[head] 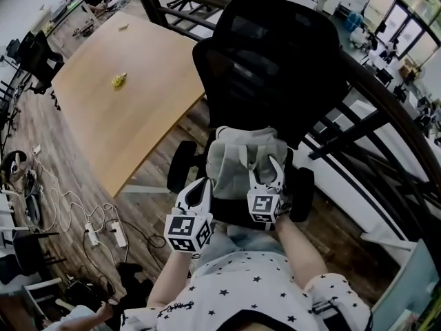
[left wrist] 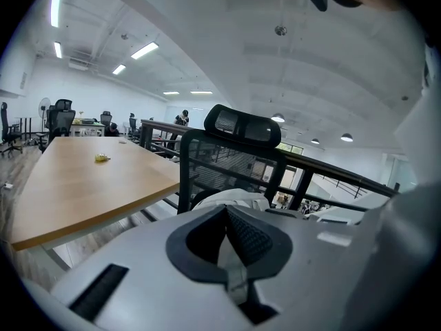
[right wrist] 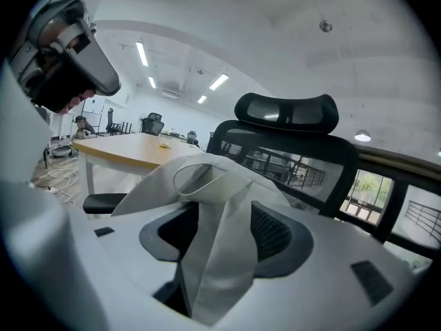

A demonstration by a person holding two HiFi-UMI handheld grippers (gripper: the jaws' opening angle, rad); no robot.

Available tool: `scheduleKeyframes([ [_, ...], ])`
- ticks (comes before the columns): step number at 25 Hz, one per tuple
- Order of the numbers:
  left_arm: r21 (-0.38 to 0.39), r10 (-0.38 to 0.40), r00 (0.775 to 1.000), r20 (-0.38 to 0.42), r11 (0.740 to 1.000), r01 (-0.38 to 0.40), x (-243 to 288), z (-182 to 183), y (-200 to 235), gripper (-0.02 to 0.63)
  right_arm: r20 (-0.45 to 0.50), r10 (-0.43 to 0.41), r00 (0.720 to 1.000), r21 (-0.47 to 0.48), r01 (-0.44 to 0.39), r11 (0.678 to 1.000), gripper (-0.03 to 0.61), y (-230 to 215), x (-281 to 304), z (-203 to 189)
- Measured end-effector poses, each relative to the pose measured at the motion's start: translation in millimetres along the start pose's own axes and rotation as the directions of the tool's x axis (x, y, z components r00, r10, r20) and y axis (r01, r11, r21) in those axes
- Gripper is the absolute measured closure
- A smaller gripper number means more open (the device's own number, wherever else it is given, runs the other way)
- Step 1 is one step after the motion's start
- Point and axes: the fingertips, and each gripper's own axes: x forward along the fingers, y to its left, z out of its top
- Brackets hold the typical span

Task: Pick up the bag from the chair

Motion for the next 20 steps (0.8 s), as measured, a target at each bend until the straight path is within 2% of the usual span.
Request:
scheduleKeyframes([
  [14,0.002,-0.002,0.999,0.034,1.000,0.002,-8.1,8.9,-3.5,0.604,0.137,-0.031,0.990,-0.005,0.032,0.999,0.370,-19.5,10.8,62.4],
  [20,0.009,0.001,0.999,0.049,1.000,-0.002,-11.8,12.9,-4.7,0.604,0.181,-0.025,0.983,-0.012,0.027,1.000,0.411,-24.1,23.0,79.4],
])
